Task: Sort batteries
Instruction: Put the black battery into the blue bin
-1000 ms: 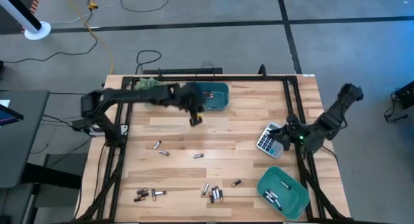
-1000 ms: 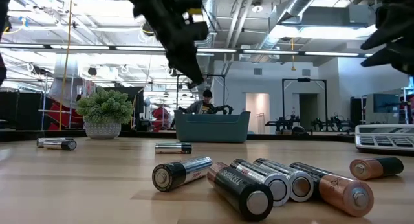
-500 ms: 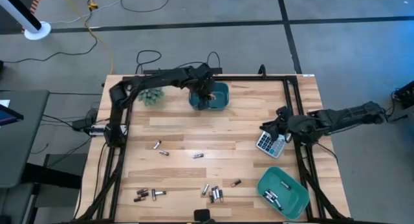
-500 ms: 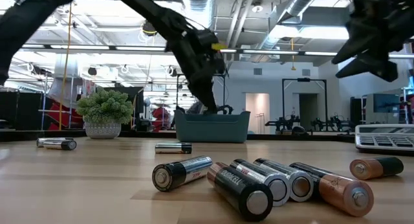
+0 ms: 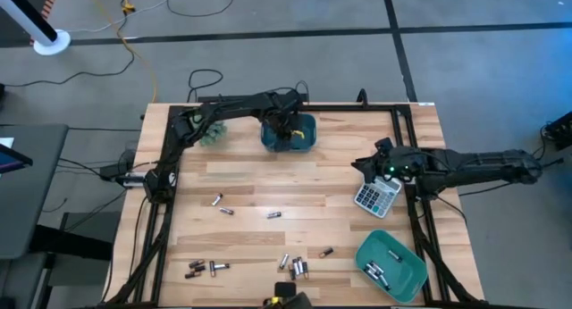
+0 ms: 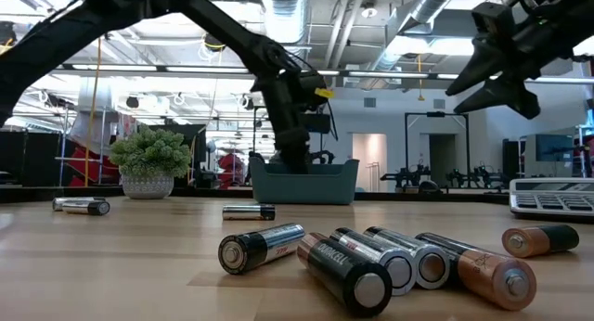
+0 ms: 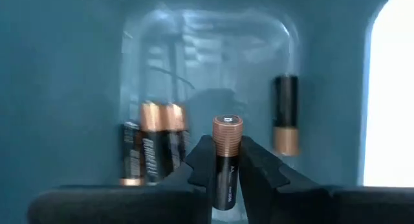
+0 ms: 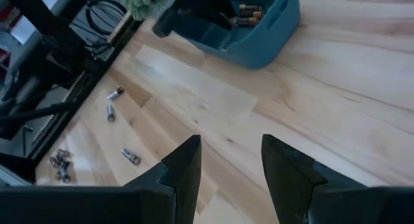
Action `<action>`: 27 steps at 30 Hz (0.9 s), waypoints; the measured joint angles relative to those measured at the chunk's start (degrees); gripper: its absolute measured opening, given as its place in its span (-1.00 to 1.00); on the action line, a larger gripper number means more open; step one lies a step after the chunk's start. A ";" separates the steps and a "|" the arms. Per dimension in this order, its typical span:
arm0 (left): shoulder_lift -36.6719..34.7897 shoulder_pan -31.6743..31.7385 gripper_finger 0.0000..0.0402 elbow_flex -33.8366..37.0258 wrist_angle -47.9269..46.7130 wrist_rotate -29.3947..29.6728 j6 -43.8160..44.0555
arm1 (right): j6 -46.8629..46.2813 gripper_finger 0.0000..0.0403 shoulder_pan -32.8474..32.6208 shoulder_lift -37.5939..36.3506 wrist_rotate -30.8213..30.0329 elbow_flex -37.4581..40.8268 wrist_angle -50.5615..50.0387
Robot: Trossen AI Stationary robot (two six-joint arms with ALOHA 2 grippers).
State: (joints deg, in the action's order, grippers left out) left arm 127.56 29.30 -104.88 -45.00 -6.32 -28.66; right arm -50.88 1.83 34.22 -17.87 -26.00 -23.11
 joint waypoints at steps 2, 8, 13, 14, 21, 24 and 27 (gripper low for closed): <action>-0.12 -0.03 -0.69 -0.07 0.27 0.98 -0.81 | -0.03 -0.13 0.15 0.00 0.02 -0.02 0.22; -0.12 -0.03 -0.52 -0.05 -0.32 1.86 -1.39 | -0.06 -0.13 0.15 0.00 0.07 -0.02 1.96; -0.12 -0.05 -0.54 -0.05 -0.34 1.85 -0.59 | -0.30 -0.13 0.15 0.00 0.07 -0.02 2.70; -0.12 -0.05 -0.54 -0.06 -0.51 1.85 0.04 | -0.59 -0.13 0.15 0.00 0.07 -0.02 2.74; -0.62 -0.04 -0.55 -6.15 -7.57 0.66 4.30 | -2.08 -0.13 0.13 0.00 0.07 -0.02 2.72; -2.07 -0.24 -0.55 -8.76 -11.52 0.49 6.76 | -3.09 -0.13 0.09 0.00 0.08 -0.02 2.68; -4.88 -0.67 -0.55 -9.69 -14.67 0.46 10.09 | -3.10 -0.13 -0.54 0.00 0.07 -0.02 2.68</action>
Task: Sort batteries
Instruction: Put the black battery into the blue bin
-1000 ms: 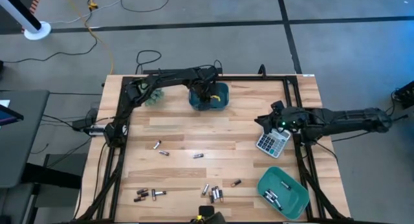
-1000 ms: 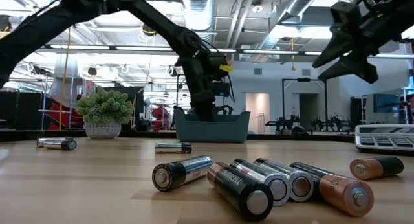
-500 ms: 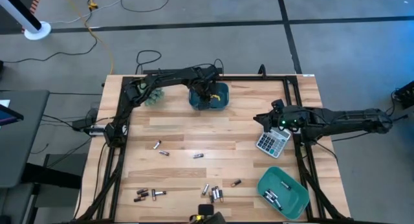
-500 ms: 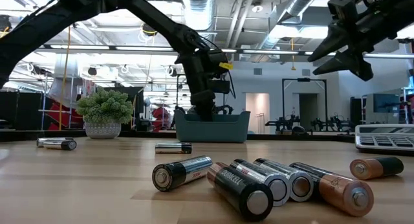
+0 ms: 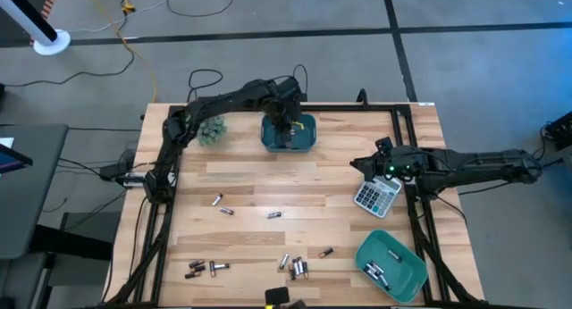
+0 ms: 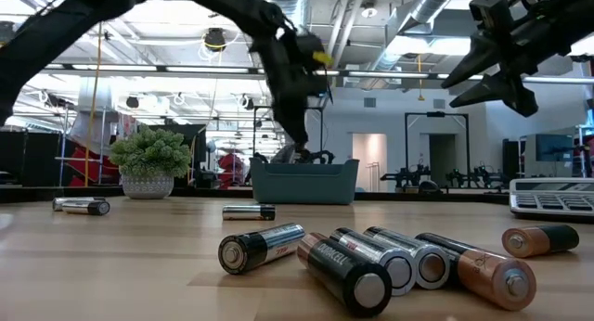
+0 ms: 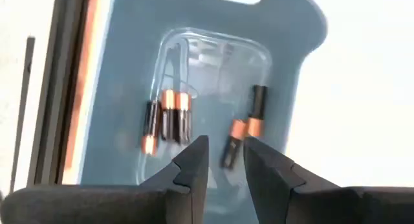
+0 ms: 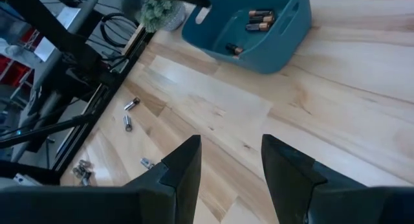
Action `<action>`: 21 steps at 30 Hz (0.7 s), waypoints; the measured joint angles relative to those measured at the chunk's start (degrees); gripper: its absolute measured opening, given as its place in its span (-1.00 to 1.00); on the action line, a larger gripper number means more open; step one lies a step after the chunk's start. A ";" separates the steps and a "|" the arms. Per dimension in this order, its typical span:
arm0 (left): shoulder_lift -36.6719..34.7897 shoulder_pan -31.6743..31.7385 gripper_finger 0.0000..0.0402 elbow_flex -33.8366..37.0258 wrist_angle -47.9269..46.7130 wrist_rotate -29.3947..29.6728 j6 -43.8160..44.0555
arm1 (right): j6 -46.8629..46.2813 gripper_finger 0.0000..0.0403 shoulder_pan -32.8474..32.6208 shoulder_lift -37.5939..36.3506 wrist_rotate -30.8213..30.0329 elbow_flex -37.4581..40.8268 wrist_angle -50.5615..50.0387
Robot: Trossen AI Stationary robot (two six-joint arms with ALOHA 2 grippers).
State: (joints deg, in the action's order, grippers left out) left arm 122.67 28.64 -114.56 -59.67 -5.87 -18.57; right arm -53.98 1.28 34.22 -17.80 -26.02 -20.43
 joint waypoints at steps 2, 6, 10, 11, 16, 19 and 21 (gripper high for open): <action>-2.56 -0.40 -0.55 0.00 -2.18 -0.06 1.36 | -0.02 -0.13 -0.71 0.00 0.00 0.00 0.00; -9.34 -1.15 -0.55 1.98 -3.79 -1.50 3.79 | -0.02 -0.13 -2.75 0.00 0.02 0.00 -0.02; -18.17 -2.23 -0.55 9.43 -1.07 -1.34 8.54 | -0.02 -0.13 -4.61 0.00 0.00 0.00 -0.02; -20.62 -2.59 -0.55 11.97 0.18 -0.92 10.19 | -0.01 -0.13 -5.07 0.00 0.02 0.00 -0.02; -33.80 -6.04 -0.59 27.36 6.35 4.73 20.19 | 0.31 -0.13 -7.15 0.00 0.00 0.00 -0.04; -41.51 -9.48 -0.60 36.09 8.41 8.80 28.34 | 0.49 -0.13 -8.40 -0.01 0.00 0.00 -0.08; -46.11 -12.64 -0.61 40.74 8.43 11.56 34.36 | 0.65 -0.13 -9.30 -0.02 0.00 0.00 -0.08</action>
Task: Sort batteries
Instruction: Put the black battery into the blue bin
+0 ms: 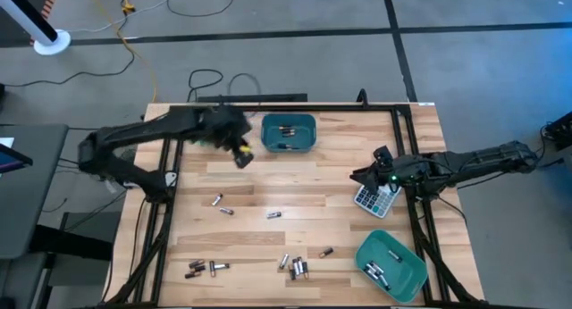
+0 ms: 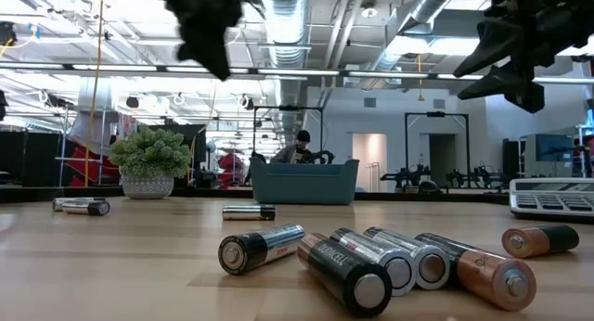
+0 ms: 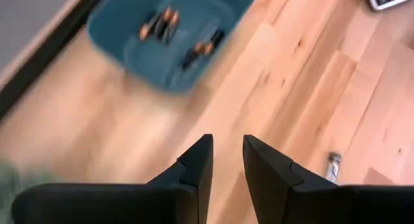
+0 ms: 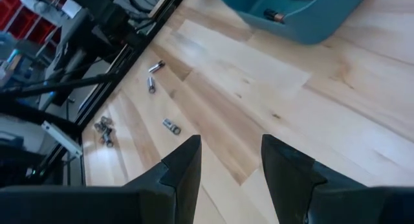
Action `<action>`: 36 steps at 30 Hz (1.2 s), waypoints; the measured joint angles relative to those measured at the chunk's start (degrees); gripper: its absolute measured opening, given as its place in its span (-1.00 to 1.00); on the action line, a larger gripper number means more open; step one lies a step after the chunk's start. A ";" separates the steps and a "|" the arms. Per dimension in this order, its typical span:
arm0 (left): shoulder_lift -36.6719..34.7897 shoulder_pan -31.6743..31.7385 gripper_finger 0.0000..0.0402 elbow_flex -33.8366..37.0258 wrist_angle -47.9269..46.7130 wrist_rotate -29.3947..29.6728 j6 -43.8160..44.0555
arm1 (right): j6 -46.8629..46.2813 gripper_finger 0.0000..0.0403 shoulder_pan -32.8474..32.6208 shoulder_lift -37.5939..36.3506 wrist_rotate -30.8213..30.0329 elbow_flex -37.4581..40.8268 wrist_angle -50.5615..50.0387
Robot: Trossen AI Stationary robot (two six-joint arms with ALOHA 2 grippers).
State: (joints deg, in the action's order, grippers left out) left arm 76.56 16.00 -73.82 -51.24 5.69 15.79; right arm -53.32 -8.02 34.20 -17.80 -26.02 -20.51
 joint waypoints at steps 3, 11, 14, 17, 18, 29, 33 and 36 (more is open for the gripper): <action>-5.96 -6.10 -0.63 5.11 -0.55 3.59 9.42 | 1.27 -0.13 -1.21 0.01 0.01 0.00 0.00; -11.25 -27.18 -0.72 8.98 -5.57 14.63 34.71 | 1.52 -0.13 -3.84 0.02 0.01 0.00 0.00; -10.00 -34.69 -0.76 9.00 -7.24 16.98 44.09 | 1.51 -0.13 -5.22 0.02 0.00 0.00 0.00; -7.86 -40.93 -0.79 9.00 -8.90 18.49 52.93 | 1.31 -0.13 -6.82 0.02 0.00 0.00 0.02; -6.98 -42.81 -0.80 9.00 -9.24 18.74 55.57 | 1.31 -0.13 -7.34 0.02 0.00 0.00 0.02; 3.62 -54.89 -0.90 9.00 -13.65 11.50 78.24 | -0.19 -0.13 -11.33 0.02 0.00 0.00 0.06; 6.82 -56.97 -0.90 9.00 -13.73 6.46 75.86 | -0.18 -0.13 -11.90 0.02 0.00 0.00 0.04; 9.05 -58.41 -0.89 9.00 -13.91 2.62 73.36 | -0.19 -0.13 -11.86 0.02 0.00 0.00 0.04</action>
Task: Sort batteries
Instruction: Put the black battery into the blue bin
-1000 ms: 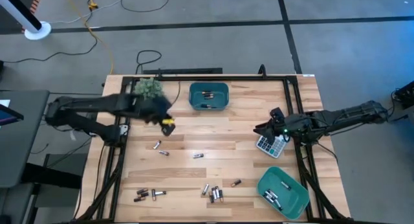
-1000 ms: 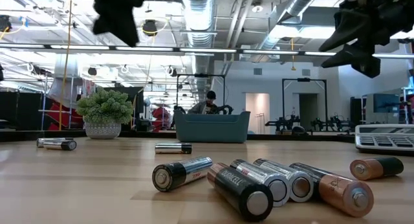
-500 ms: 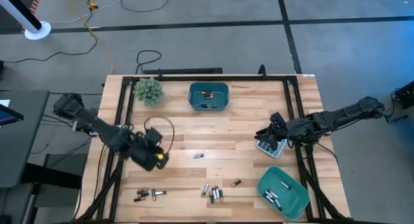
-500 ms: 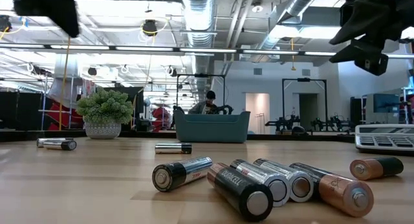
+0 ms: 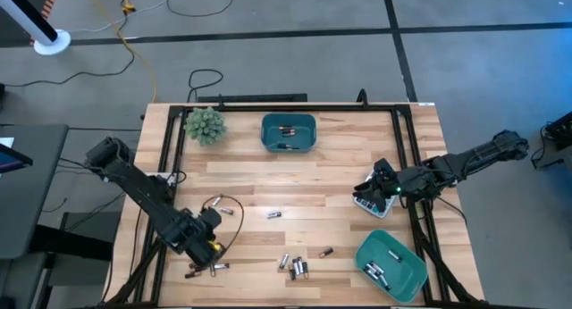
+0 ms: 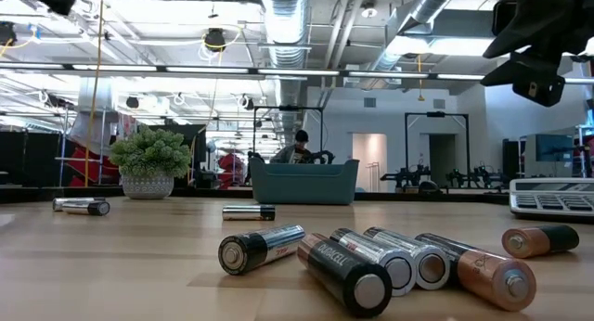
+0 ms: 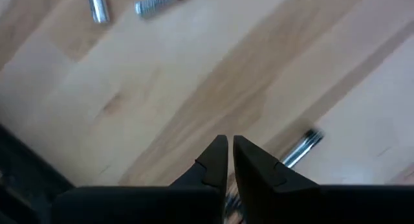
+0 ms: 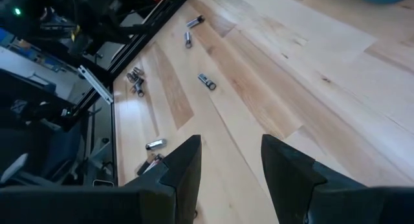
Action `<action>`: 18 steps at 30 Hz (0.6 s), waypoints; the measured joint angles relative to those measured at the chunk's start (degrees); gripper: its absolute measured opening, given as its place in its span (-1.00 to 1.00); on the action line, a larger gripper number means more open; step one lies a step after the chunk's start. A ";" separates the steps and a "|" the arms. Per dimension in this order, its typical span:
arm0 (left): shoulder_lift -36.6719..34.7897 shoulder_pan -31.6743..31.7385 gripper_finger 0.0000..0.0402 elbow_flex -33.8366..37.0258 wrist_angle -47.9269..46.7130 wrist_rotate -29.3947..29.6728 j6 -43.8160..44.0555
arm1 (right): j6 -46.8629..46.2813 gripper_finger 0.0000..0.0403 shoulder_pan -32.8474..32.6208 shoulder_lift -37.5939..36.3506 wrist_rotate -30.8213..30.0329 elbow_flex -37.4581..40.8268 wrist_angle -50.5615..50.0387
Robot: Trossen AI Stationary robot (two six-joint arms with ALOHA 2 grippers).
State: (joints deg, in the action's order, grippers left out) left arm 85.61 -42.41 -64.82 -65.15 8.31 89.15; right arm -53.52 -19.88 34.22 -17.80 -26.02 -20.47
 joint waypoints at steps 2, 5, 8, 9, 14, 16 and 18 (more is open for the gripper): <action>1.30 -0.87 -0.87 0.00 -0.67 -1.01 0.28 | 0.00 -0.13 0.00 0.00 0.00 0.00 0.00; 3.04 -2.24 -0.80 0.00 -0.48 -2.76 0.58 | -0.01 -0.13 0.00 0.00 0.00 0.00 0.00; 4.00 -3.49 -0.69 0.09 -0.32 -3.74 0.65 | 0.00 -0.13 0.00 0.00 0.00 0.00 0.00; 4.14 -3.80 -0.65 0.20 0.02 -3.87 0.65 | 0.01 -0.13 0.00 0.00 0.00 0.00 0.00; 4.43 -5.91 -0.43 1.41 3.37 -5.13 -0.04 | 0.04 -0.13 0.00 0.00 0.00 0.00 -0.07; 4.43 -7.19 -0.38 2.15 5.65 -5.29 -1.33 | 0.07 -0.13 0.00 0.00 0.00 0.00 -0.11; 4.40 -8.34 -0.35 3.11 7.67 -5.29 -1.47 | 0.08 -0.13 0.00 0.00 -0.02 -0.02 -0.17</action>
State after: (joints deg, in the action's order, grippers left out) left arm 90.01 -50.75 -61.71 -57.47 3.03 87.68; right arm -53.43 -19.88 34.22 -17.82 -26.04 -20.64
